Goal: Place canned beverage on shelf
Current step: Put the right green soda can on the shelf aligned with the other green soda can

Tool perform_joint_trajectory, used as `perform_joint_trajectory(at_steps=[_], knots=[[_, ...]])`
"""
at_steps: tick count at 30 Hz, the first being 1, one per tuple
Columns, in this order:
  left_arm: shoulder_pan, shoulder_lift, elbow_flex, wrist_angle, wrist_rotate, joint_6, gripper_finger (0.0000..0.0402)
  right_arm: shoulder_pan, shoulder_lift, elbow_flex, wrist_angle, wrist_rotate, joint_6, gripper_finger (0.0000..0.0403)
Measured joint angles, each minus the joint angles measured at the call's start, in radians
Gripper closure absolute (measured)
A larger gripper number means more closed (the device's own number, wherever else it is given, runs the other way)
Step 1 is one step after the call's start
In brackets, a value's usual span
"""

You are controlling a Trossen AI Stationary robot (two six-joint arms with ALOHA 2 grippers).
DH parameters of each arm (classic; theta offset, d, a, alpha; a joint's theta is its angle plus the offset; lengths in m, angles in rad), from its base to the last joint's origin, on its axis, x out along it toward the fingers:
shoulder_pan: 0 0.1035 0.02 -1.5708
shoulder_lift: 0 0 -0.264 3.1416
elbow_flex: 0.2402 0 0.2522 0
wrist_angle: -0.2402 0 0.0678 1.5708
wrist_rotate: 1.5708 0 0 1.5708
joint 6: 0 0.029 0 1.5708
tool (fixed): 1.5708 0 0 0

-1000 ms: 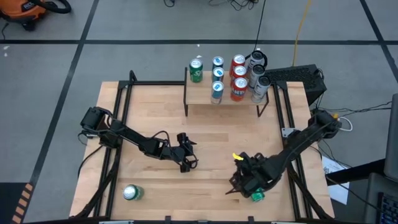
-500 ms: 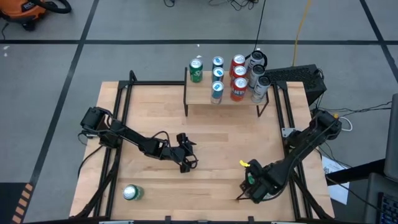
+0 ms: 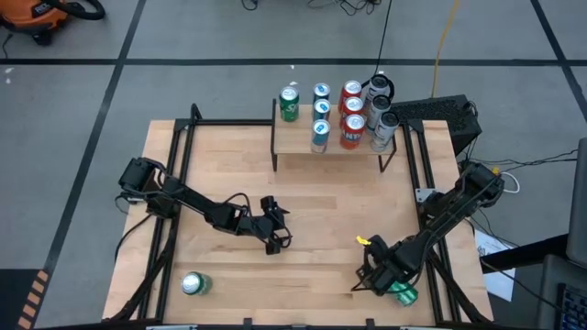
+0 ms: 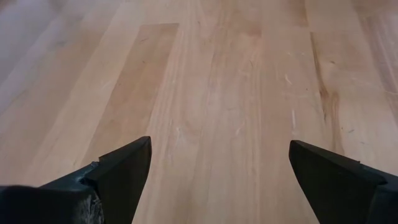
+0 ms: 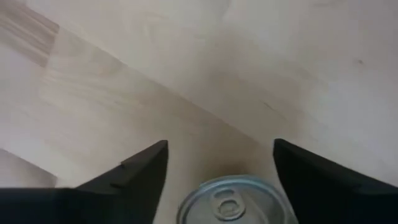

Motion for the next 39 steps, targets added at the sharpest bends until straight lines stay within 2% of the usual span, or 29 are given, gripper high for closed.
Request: perform_joint_trajectory(at_steps=[4,6,8,11,13,16,19,23,27,32,37,39], knots=[[0.000,0.000,0.000,0.009,0.000,-0.002,0.0027,0.000,0.000,0.048,-0.069,0.058,-0.047,0.0167],[0.000,0.000,0.000,0.010,0.000,-0.002,0.0027,0.000,0.000,0.101,-0.150,0.076,-0.107,0.0177],[0.000,0.000,0.000,0.009,0.000,-0.002,0.0027,-0.001,0.000,0.174,-0.254,0.051,-0.175,0.0179],[0.000,0.000,0.000,0.009,0.000,-0.002,0.0027,0.000,0.000,0.280,-0.366,-0.050,-0.215,0.0171],[0.000,0.000,0.000,0.009,0.000,-0.002,0.0027,0.006,0.000,0.331,-0.379,-0.113,-0.234,0.0157],[0.000,0.000,0.000,0.009,0.000,-0.002,0.0027,0.020,-0.001,0.356,-0.364,-0.142,-0.262,0.0125],[0.000,0.000,0.000,0.007,0.000,-0.002,0.0027,0.032,0.006,0.349,-0.371,-0.186,-0.255,0.0088],[-0.002,0.000,0.000,-0.011,0.000,-0.002,0.0027,0.057,0.037,0.305,-0.362,-0.186,-0.240,0.0049],[-0.002,0.000,0.000,-0.038,0.001,-0.003,0.0027,0.071,0.058,0.221,-0.190,-0.229,-0.232,0.0035],[-0.002,0.001,0.000,-0.032,0.001,-0.003,0.0027,0.081,0.059,0.084,0.065,-0.265,-0.198,0.0038],[-0.002,0.001,0.000,-0.026,0.002,-0.003,0.0027,0.083,0.059,0.027,0.068,-0.287,-0.167,0.0070],[-0.002,0.001,0.000,-0.024,0.002,-0.003,0.0027,0.083,0.058,0.027,0.070,-0.244,-0.182,0.0090]])
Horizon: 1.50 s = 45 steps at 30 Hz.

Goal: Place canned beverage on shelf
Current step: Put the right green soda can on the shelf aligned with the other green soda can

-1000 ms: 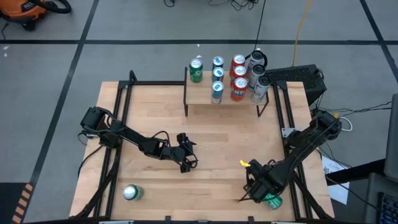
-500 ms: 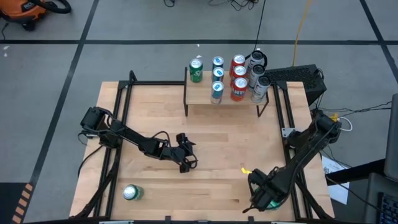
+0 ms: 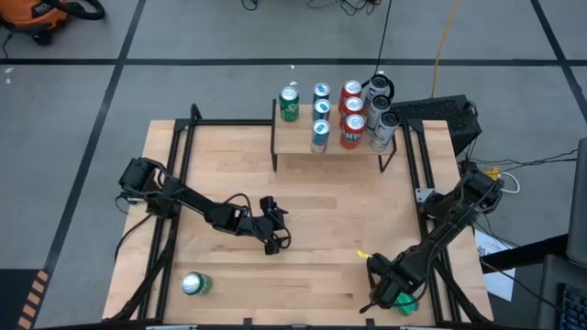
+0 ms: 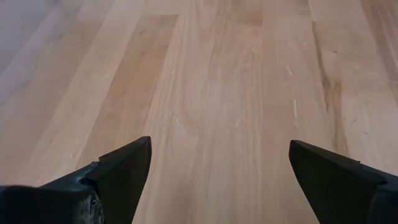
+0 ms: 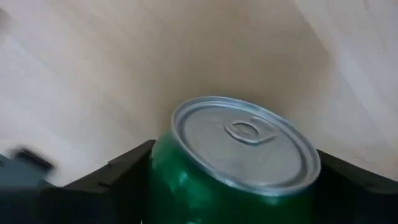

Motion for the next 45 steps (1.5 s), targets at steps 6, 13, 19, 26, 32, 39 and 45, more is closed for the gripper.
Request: perform_joint_trajectory(at_steps=[6,13,19,26,32,39,45], knots=[[0.000,0.000,0.000,0.008,0.000,-0.002,0.0027,-0.035,0.000,0.026,0.022,0.310,-0.039,0.0100],[0.000,-0.007,0.000,-0.005,-0.039,-0.002,0.0027,-0.100,0.001,0.035,0.166,0.931,-0.210,0.0098],[-0.011,-0.093,0.000,-0.117,-0.122,-0.023,0.0027,-0.143,0.007,0.035,0.315,1.452,-0.481,0.0102],[-0.047,-0.205,-0.031,-0.166,-0.272,-0.026,0.0027,-0.220,0.149,0.036,0.516,1.748,-0.647,0.0096],[-0.042,-0.180,-0.095,0.012,-0.169,-0.023,0.0027,-0.297,0.292,0.036,0.613,1.761,-0.528,0.0098],[-0.040,-0.170,-0.130,0.023,-0.166,-0.022,0.0027,-0.342,0.373,0.036,0.644,1.777,-0.470,0.0075],[-0.034,-0.171,-0.129,0.026,-0.167,-0.021,0.0027,-0.341,0.359,0.038,0.643,1.762,-0.547,0.0071]])
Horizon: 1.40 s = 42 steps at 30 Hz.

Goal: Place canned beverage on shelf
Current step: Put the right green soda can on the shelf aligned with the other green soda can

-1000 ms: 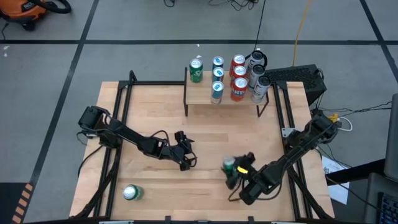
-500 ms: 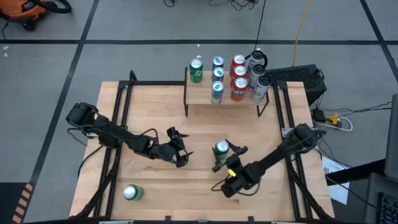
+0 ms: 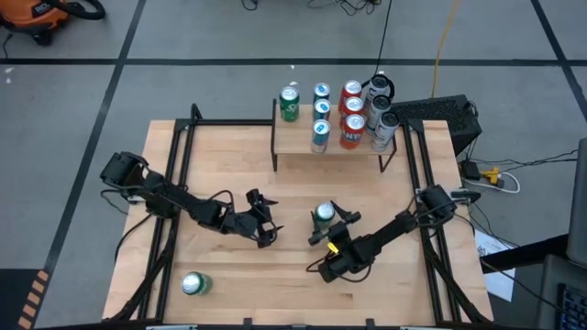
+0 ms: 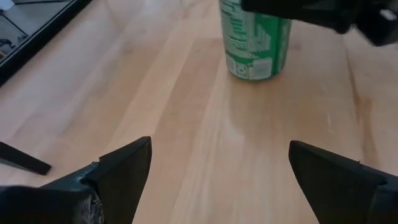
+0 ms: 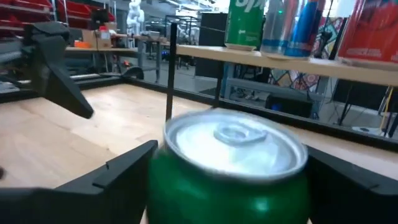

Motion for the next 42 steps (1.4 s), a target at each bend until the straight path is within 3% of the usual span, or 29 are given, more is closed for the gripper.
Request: perform_joint_trajectory(at_steps=[7,11,18,24,27,31,36,42], knots=[[0.004,0.009,0.000,0.001,0.034,-0.001,0.0027,0.023,-0.047,0.065,-0.002,-0.032,-0.194,0.0070],[0.004,0.009,0.000,0.000,0.034,-0.001,0.0027,0.022,-0.108,0.112,-0.009,-0.172,-0.384,0.0070],[0.004,0.009,0.000,-0.002,0.061,0.000,0.0027,-0.041,-0.321,0.126,-0.060,-0.639,-0.586,0.0070],[0.004,0.009,0.000,0.001,0.076,0.006,0.0027,-0.194,-0.534,0.127,-0.346,-1.246,-0.559,0.0070],[0.013,0.009,0.000,0.016,0.080,0.007,0.0027,-0.270,-0.576,0.127,-0.472,-1.419,-0.563,0.0070],[0.034,0.009,0.001,0.035,0.088,0.005,0.0027,-0.309,-0.587,0.139,-0.575,-1.465,-0.670,0.0069],[0.049,0.009,0.001,0.035,0.104,0.000,0.0027,-0.316,-0.573,0.223,-0.717,-1.411,-0.783,0.0069],[0.047,0.009,0.001,0.106,0.116,0.040,0.0027,-0.316,-0.559,0.261,-0.751,-1.404,-0.792,0.0069]])
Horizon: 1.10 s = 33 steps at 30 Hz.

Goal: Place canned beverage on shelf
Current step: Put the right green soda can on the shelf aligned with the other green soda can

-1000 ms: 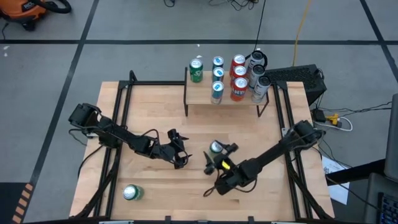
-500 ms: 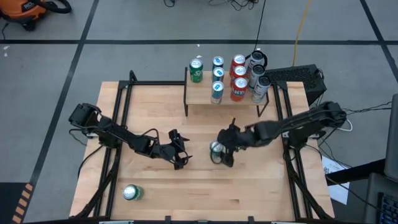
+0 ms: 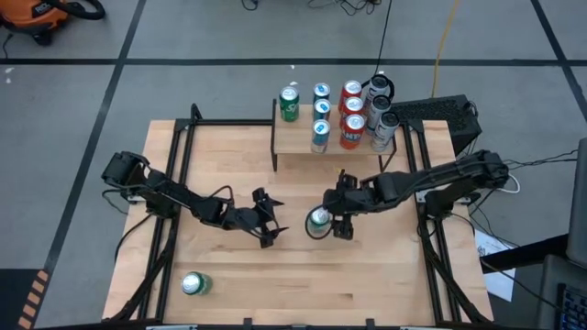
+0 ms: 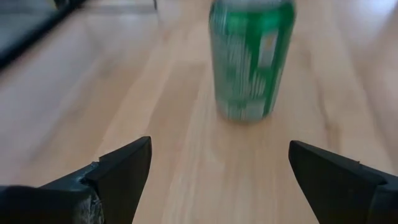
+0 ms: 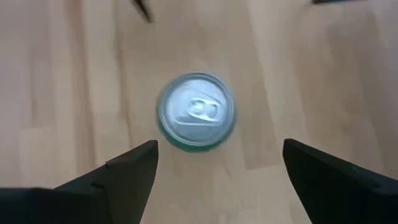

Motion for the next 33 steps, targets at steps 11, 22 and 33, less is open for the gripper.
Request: perform_joint_trajectory(at_steps=[11,22,33], knots=[[-0.011,0.112,0.019,0.473,0.130,0.101,0.0027,0.109,-0.006,-0.009,-0.089,0.289,0.296,0.0069],[0.043,0.256,0.134,0.496,0.128,0.142,0.0027,0.300,-0.006,-0.058,-0.150,0.570,0.637,0.0069],[0.079,0.310,0.201,0.500,0.129,0.111,0.0027,0.446,-0.006,-0.295,-0.031,0.674,1.036,0.0069]])
